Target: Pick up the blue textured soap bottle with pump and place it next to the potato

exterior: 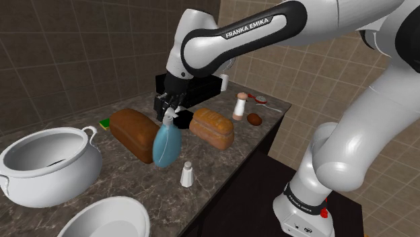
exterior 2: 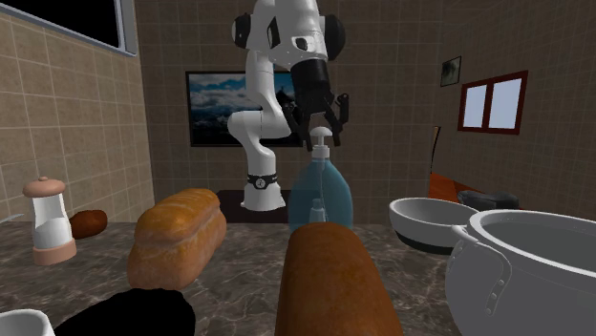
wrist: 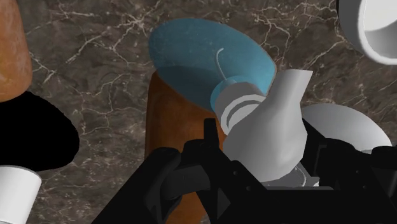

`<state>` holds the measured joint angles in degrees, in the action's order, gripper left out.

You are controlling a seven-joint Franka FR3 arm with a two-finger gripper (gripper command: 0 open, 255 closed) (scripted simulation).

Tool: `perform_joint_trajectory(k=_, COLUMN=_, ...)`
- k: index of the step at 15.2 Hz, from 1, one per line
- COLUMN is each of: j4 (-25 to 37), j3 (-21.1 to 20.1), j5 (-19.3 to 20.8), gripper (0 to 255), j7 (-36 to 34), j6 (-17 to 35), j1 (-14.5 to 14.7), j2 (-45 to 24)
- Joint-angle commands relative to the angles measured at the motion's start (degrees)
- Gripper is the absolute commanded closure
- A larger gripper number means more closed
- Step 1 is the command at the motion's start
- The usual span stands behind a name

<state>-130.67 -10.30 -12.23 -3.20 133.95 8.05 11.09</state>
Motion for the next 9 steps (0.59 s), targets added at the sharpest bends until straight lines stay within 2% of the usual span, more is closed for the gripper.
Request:
perform_joint_trajectory(k=1, j4=0.88, j3=0.02, j5=0.13, gripper=255, j7=-0.27, j6=-1.48, j1=-0.02, j2=0.62)
perform_joint_trajectory(k=9, j4=5.40, j3=0.30, j5=0.70, gripper=255, j7=-1.14, j6=-7.70, j1=-0.25, j2=2.37)
